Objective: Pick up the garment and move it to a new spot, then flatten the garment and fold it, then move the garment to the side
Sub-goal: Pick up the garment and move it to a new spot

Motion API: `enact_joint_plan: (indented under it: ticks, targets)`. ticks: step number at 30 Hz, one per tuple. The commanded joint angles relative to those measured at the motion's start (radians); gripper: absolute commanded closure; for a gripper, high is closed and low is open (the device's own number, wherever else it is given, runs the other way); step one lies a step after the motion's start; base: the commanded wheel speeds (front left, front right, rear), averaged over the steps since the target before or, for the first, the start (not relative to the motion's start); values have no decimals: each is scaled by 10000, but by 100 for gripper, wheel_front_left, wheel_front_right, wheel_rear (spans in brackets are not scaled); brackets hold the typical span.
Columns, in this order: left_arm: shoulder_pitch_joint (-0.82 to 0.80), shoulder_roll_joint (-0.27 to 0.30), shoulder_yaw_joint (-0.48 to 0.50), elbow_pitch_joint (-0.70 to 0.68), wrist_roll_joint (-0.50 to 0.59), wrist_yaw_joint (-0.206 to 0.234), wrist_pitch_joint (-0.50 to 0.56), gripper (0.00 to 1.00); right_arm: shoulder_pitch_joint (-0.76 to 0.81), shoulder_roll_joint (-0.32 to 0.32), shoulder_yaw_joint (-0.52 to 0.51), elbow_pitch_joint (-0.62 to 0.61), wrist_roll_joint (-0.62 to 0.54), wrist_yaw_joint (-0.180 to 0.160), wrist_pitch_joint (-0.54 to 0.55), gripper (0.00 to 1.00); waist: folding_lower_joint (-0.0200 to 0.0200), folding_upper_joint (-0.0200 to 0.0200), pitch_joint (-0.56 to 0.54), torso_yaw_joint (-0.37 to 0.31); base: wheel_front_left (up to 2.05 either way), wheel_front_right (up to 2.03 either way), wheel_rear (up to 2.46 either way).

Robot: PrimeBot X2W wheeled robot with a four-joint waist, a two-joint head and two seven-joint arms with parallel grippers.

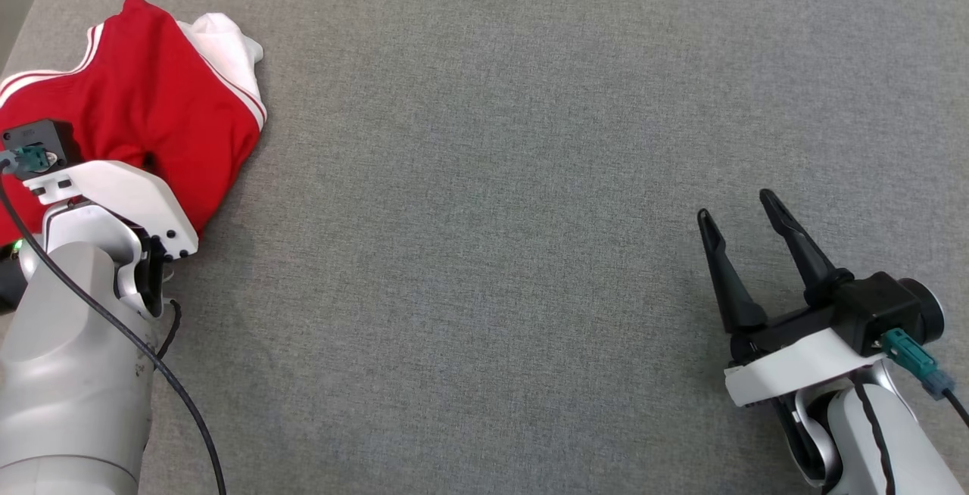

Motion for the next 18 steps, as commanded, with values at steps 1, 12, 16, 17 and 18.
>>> enact_joint_plan:
  ticks: [1, 12, 16, 17, 18]
  targets:
    - [-62, 35, -17, 32, -15, -97, -155, 100, -24, -7, -67, 16, 87, 1, -69, 0, 0, 0, -9, 1, 0, 0, 0]
    - [170, -48, 481, -612, -689, -583, -2621, 100, -63, 84, -66, 63, 253, 1, -69, 0, 0, 0, -349, -11, 0, 0, 0]
    - [163, -55, 505, -1124, -751, -800, -3292, 100, -8, 137, -65, 82, 265, 1, -69, 0, 0, 0, -505, -49, 0, 0, 0]
    - [193, -69, 476, -1275, -722, -836, -3372, 100, 22, 141, -62, 93, 273, 1, -69, 0, 0, 0, -546, -66, 0, 0, 0]
    - [214, -105, 478, -1475, -723, -873, -3453, 100, 52, 148, -66, 99, 277, 1, -69, 0, 0, 0, -589, -84, 0, 0, 0]
